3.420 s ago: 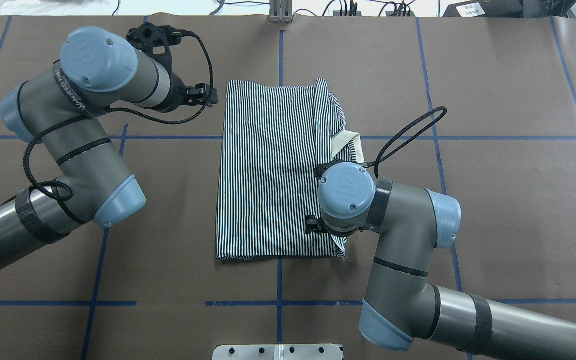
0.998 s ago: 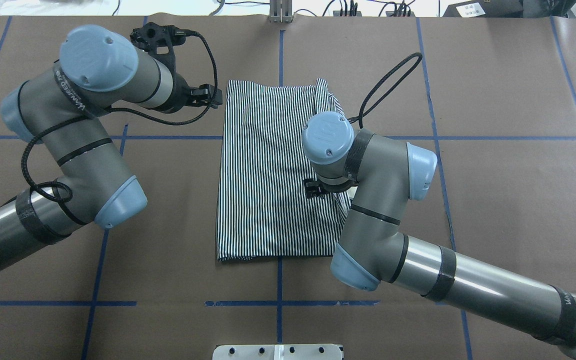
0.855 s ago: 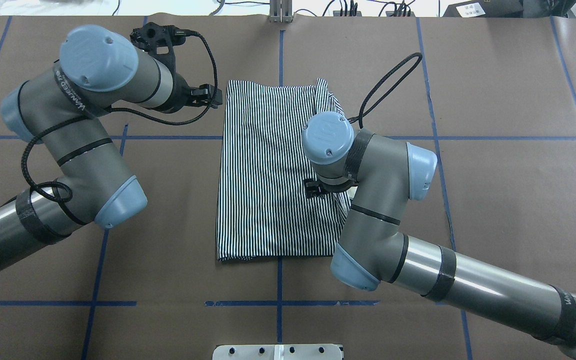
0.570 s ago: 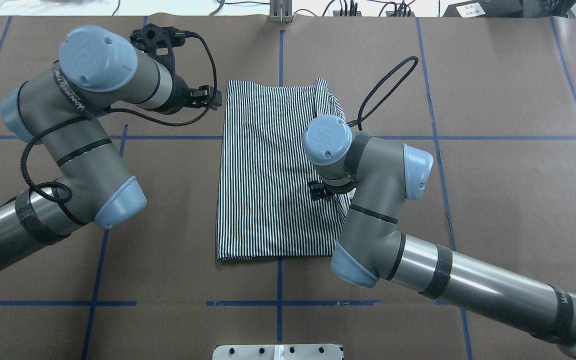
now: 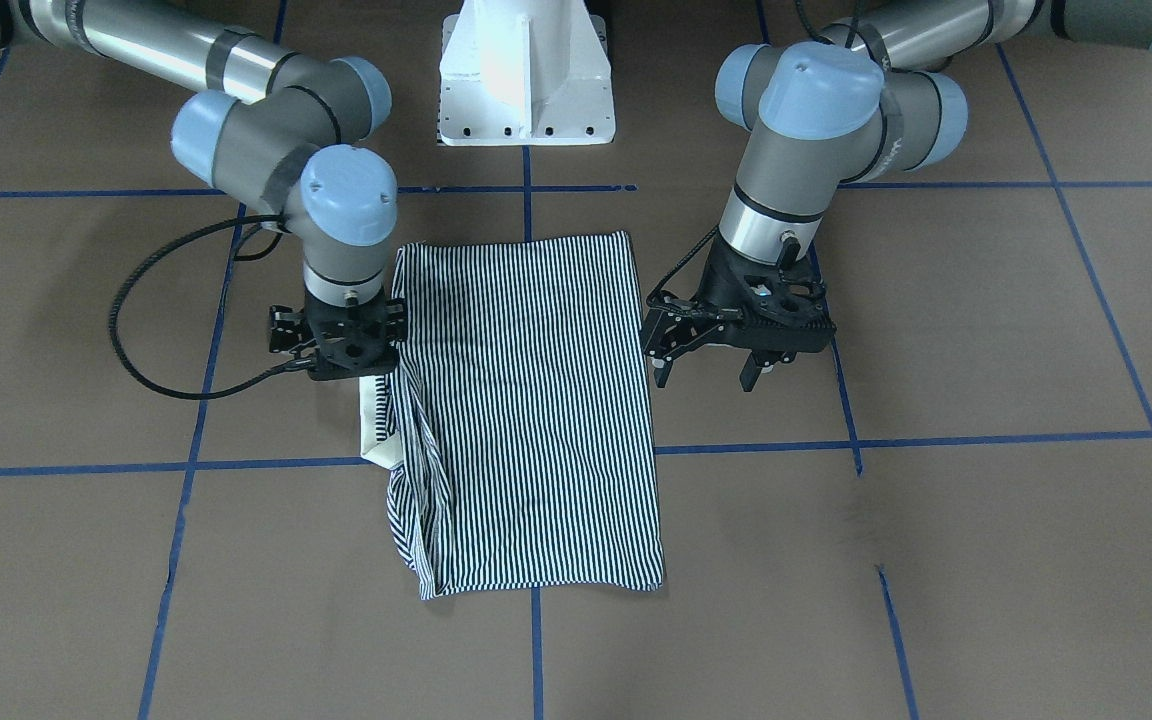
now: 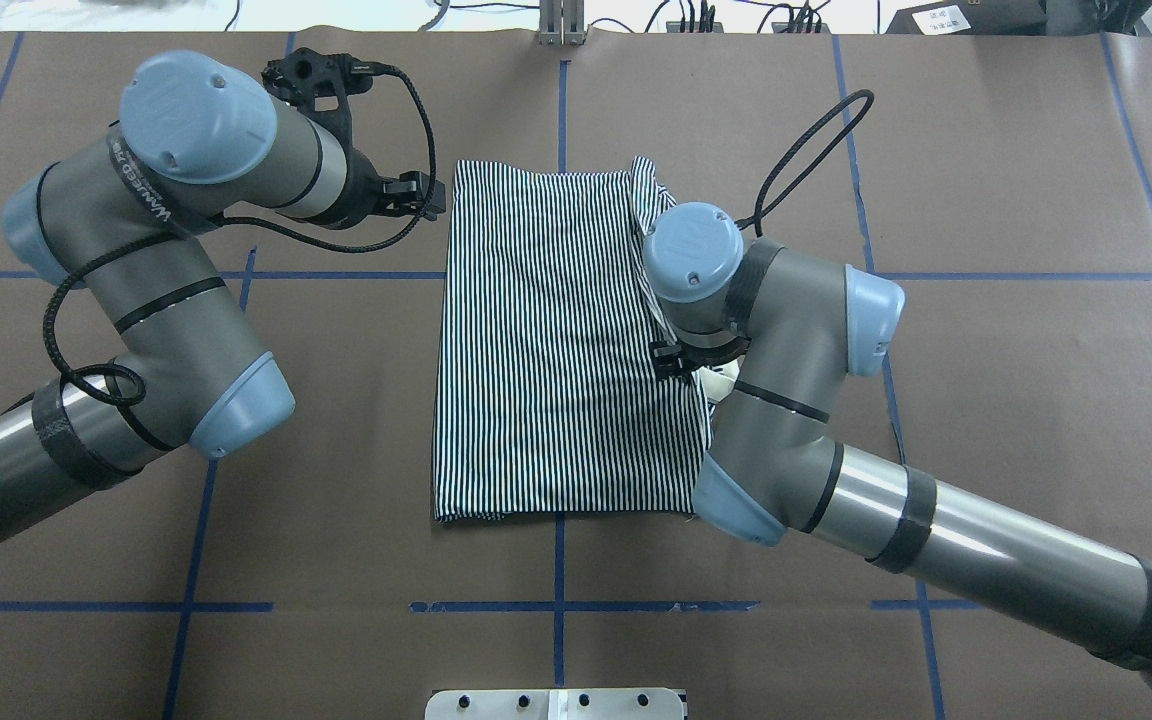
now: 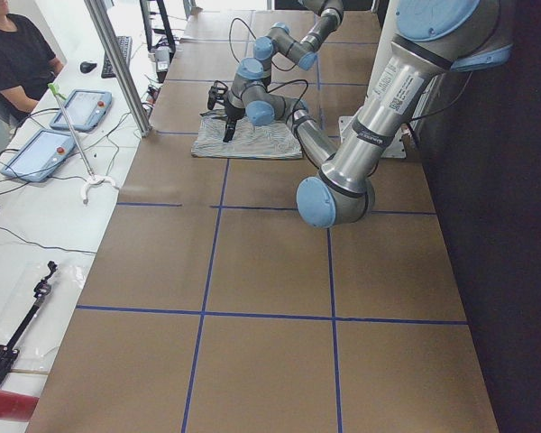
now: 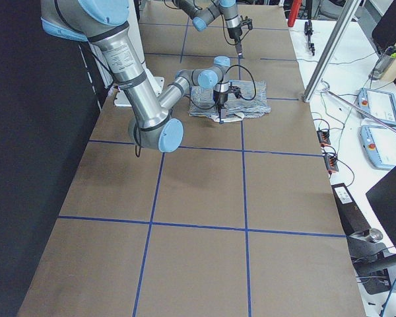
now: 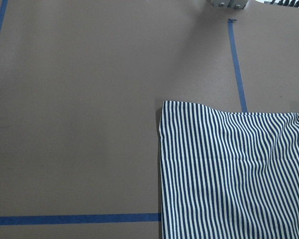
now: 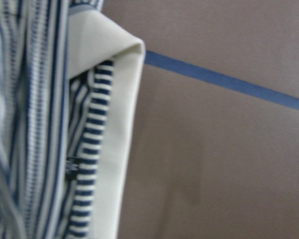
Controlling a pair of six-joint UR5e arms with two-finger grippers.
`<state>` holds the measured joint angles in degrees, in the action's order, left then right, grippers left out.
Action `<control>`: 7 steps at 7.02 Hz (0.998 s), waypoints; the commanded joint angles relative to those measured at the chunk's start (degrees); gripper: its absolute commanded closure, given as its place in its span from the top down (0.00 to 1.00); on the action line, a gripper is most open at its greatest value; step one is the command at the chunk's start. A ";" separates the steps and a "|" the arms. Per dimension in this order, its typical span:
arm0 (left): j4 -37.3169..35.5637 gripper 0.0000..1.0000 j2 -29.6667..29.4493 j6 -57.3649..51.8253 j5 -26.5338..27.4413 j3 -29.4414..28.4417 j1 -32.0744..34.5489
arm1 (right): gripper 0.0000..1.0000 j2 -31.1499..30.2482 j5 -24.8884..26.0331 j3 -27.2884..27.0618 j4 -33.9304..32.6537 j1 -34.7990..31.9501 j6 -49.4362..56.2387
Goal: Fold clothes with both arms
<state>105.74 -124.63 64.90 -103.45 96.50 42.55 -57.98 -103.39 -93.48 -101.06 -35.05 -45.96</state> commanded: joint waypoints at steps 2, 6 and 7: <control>-0.10 1.00 -0.09 -0.04 -0.09 0.09 -0.01 | 1.00 -0.24 -0.76 -2.50 0.17 -3.70 2.11; -0.63 1.00 3.85 -0.39 -2.55 4.54 1.31 | 1.00 18.66 -0.67 22.33 15.52 -3.62 -1.49; -0.71 1.00 5.00 -0.39 -2.90 6.31 1.40 | 1.00 19.56 -0.33 24.90 15.72 -3.10 -1.06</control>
<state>105.11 -121.27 64.53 -105.98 100.55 43.80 -40.76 -104.00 -73.11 -87.06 -38.63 -46.87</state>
